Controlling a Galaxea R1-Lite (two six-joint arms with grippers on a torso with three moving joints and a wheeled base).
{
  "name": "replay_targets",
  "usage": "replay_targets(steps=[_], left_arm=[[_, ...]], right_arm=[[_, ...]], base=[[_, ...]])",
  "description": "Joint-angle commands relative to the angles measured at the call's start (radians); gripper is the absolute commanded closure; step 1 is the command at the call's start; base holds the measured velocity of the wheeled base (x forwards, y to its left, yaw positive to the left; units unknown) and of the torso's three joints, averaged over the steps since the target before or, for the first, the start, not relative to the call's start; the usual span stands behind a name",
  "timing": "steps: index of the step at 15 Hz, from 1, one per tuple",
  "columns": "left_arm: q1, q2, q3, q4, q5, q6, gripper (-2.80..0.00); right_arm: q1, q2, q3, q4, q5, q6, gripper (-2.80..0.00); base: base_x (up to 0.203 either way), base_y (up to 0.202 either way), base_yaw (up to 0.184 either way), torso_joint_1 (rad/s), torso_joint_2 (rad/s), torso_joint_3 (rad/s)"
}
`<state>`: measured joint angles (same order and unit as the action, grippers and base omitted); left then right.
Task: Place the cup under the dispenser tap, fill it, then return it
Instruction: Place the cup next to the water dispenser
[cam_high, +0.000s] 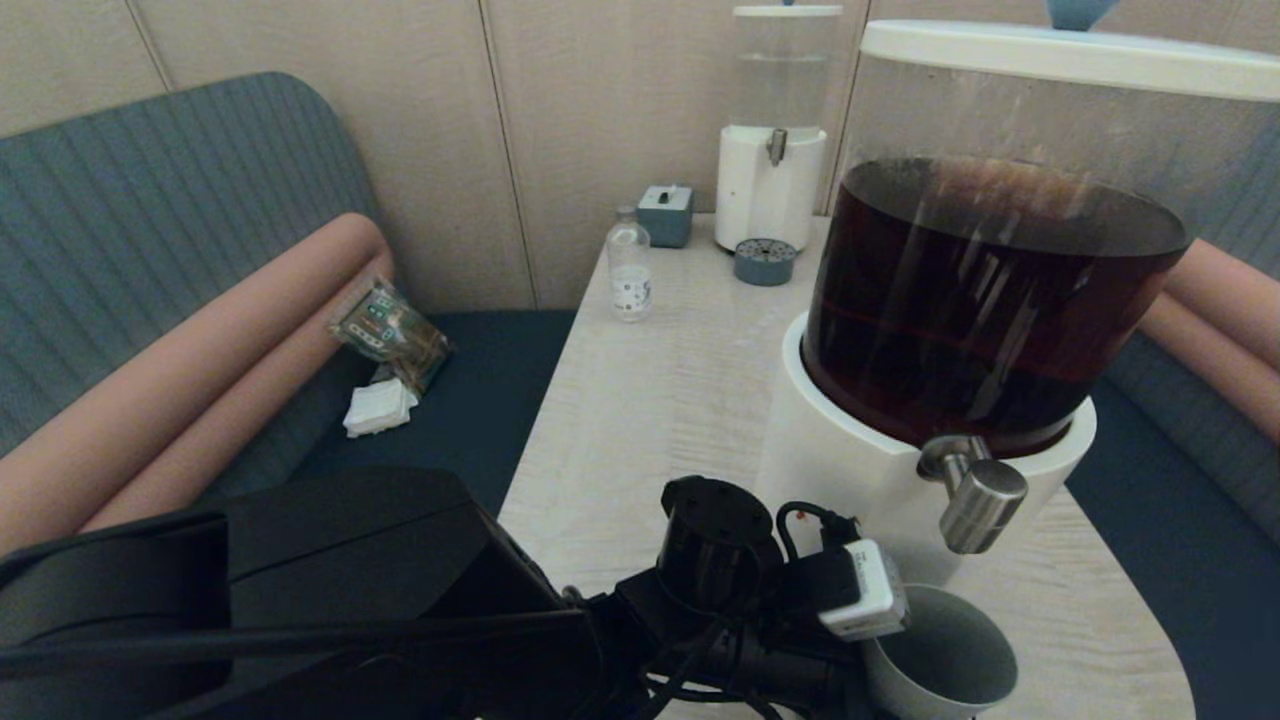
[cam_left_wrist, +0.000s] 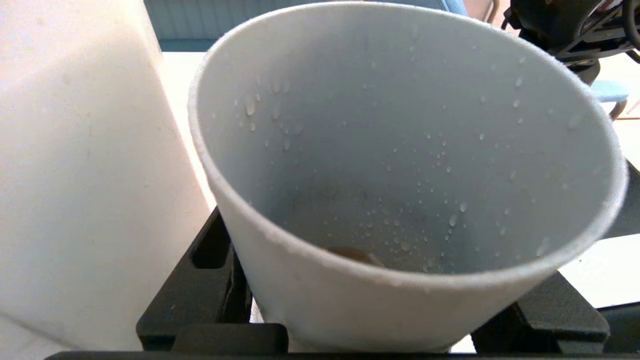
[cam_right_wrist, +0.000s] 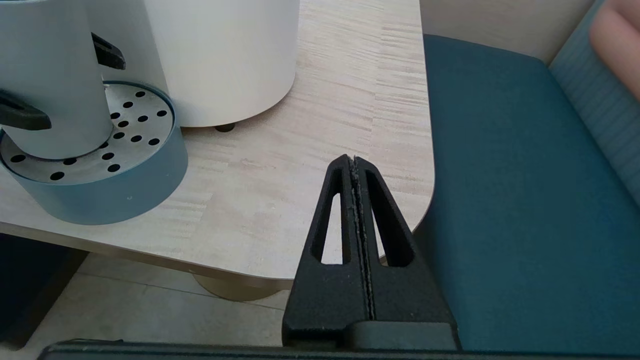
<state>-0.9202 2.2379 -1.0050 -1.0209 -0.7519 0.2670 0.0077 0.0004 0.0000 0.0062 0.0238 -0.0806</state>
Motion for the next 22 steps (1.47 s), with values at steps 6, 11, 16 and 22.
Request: replay_targets(steps=[6, 11, 16, 22], left_arm=[[0.001, -0.058, 0.046, -0.007, 0.002, -0.002, 0.00], [0.019, -0.212, 0.207, -0.016, 0.041, -0.014, 0.00], [0.124, -0.370, 0.345, -0.054, 0.156, -0.094, 0.00], [0.406, -0.413, 0.359, -0.090, 0.177, -0.120, 0.00]], right_arm=[[0.000, -0.008, 0.009, 0.000, 0.001, -0.001, 0.00], [0.000, -0.008, 0.009, 0.000, 0.001, -0.001, 0.00], [0.000, -0.008, 0.009, 0.000, 0.001, -0.001, 0.00], [0.000, -0.008, 0.009, 0.000, 0.001, -0.001, 0.00]], base=[[0.000, 0.000, 0.000, 0.000, 0.00, 0.000], [0.000, 0.000, 0.000, 0.000, 0.00, 0.000], [0.000, 0.000, 0.000, 0.000, 0.00, 0.000], [0.000, 0.000, 0.000, 0.000, 0.00, 0.000]])
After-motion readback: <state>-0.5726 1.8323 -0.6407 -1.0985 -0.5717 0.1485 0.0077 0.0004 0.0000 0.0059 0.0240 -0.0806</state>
